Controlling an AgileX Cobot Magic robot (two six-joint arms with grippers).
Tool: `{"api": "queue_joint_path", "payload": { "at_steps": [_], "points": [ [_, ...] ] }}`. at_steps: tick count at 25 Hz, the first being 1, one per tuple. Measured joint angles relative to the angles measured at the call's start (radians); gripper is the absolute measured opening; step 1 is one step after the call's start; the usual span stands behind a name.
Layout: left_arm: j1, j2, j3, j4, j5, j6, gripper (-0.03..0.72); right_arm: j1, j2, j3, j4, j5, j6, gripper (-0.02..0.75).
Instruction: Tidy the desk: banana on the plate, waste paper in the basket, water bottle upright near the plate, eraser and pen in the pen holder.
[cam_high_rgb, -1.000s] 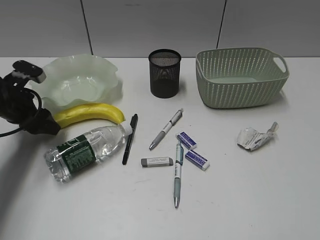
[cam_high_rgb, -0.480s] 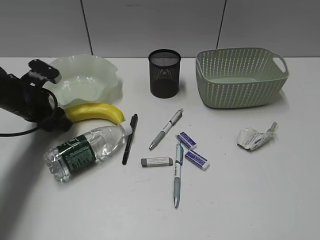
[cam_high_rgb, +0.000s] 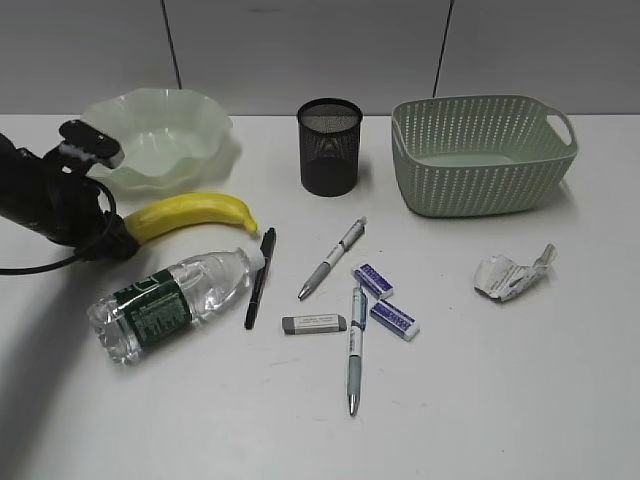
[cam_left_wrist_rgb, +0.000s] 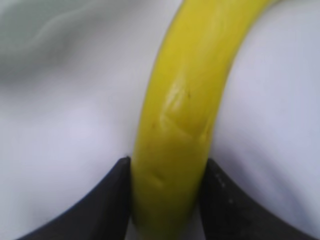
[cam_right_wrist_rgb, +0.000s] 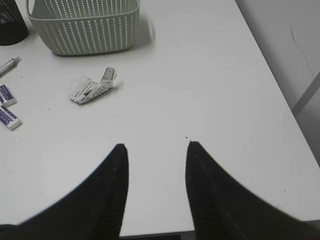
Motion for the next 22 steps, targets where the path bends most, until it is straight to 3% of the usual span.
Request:
{"api": "queue_joint_path", "payload": {
  "at_steps": [15,22],
  "points": [
    [0.000,-0.222,0.004,-0.005,0.122,0.001,0.307,0.000,0.000,0.000,0.000,0.000,0.000,0.318],
    [0.000,-0.284,0.004,-0.134,-0.200,0.001,0.307,0.000,0.000,0.000,0.000,0.000,0.000,0.318]
  ]
}}
